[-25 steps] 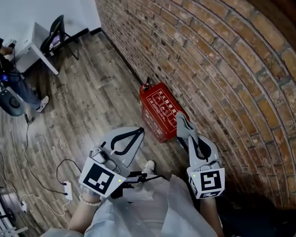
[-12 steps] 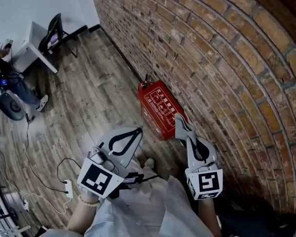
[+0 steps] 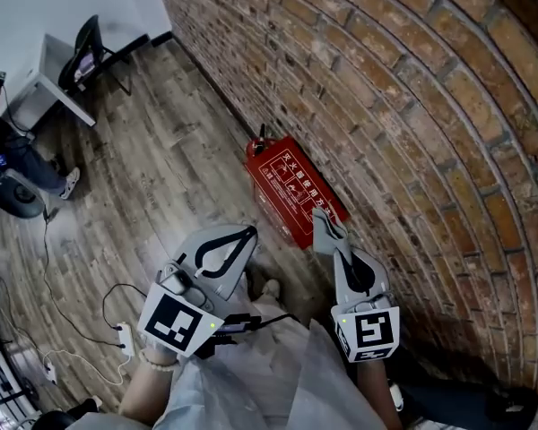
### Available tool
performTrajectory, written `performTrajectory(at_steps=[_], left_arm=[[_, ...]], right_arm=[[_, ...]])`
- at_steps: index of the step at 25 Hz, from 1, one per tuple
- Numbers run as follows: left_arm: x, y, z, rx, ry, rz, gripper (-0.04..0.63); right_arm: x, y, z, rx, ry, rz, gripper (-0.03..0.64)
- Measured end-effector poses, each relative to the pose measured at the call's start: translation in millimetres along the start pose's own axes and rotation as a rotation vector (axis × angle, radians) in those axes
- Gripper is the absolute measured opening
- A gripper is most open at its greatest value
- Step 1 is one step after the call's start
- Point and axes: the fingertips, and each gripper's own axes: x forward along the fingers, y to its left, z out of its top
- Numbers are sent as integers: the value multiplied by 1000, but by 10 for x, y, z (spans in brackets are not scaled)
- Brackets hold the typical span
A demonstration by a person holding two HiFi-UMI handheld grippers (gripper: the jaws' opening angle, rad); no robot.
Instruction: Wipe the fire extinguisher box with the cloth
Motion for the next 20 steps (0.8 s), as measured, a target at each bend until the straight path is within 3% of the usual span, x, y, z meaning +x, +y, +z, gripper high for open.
performTrajectory(at_steps=[16, 20], left_arm=[[534, 612, -583, 24, 45, -59, -2], [693, 833, -774, -23, 47, -44, -2]], right_arm=[[860, -134, -310, 19, 93, 2, 18], [1149, -178, -372, 35, 117, 7, 18]])
